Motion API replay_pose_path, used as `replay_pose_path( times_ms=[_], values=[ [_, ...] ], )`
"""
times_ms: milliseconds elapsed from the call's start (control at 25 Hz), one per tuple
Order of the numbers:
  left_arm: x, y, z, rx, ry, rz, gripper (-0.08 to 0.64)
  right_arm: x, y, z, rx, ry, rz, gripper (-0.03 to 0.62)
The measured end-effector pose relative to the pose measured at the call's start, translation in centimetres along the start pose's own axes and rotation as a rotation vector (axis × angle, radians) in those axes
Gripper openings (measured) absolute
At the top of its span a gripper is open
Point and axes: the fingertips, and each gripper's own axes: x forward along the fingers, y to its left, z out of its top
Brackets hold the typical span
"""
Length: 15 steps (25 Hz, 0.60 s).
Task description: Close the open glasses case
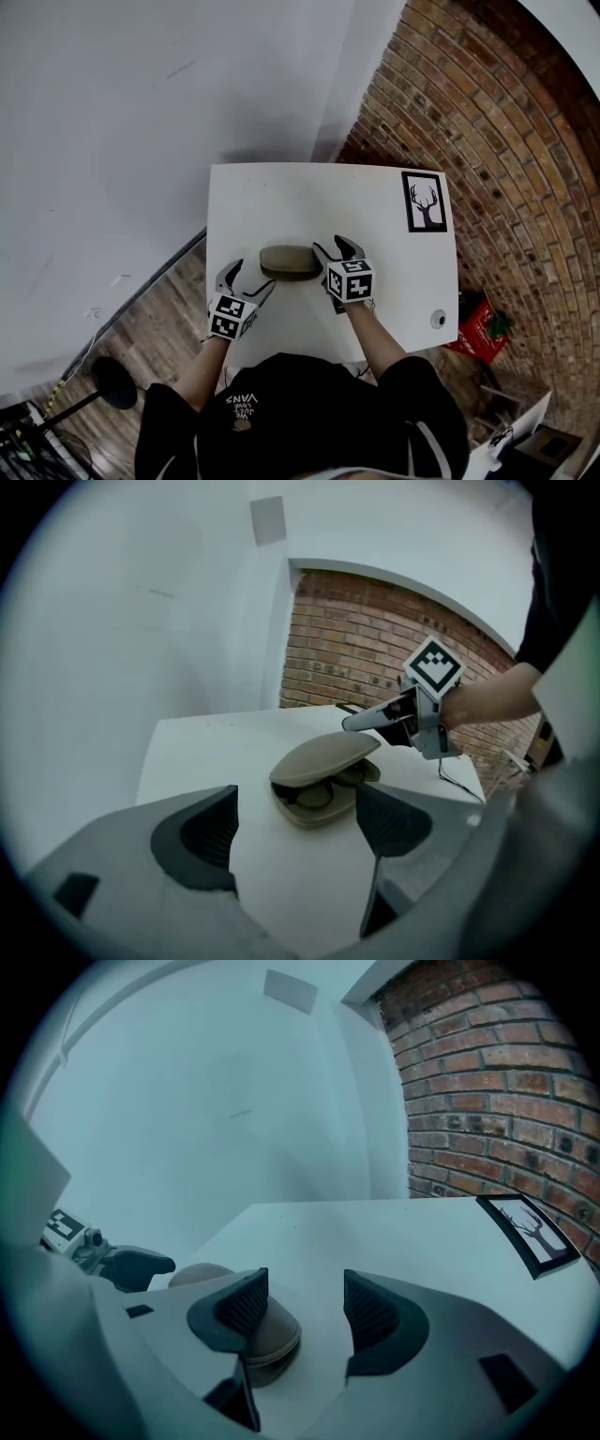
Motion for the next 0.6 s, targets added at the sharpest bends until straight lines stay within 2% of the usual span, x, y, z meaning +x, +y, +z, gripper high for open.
replay_pose_path(
  times_ms=[280, 400, 600],
  values=[
    [0.5, -4.6, -0.6, 0.348, 0.071, -0.163, 0.394, -1.1, 1.0, -1.4, 0.024, -0.002, -0.028, 0.233],
    [0.8, -5.6, -1.4, 0.411, 0.115, -0.209, 0.394, -1.4, 1.2, -1.9, 0.035, 0.001, -0.042, 0.235],
    [1.3, -6.1, -3.2, 0.456, 0.195, -0.244, 0.394, -1.5, 1.3, -2.5, 0.046, 0.004, -0.054, 0.235]
  ],
)
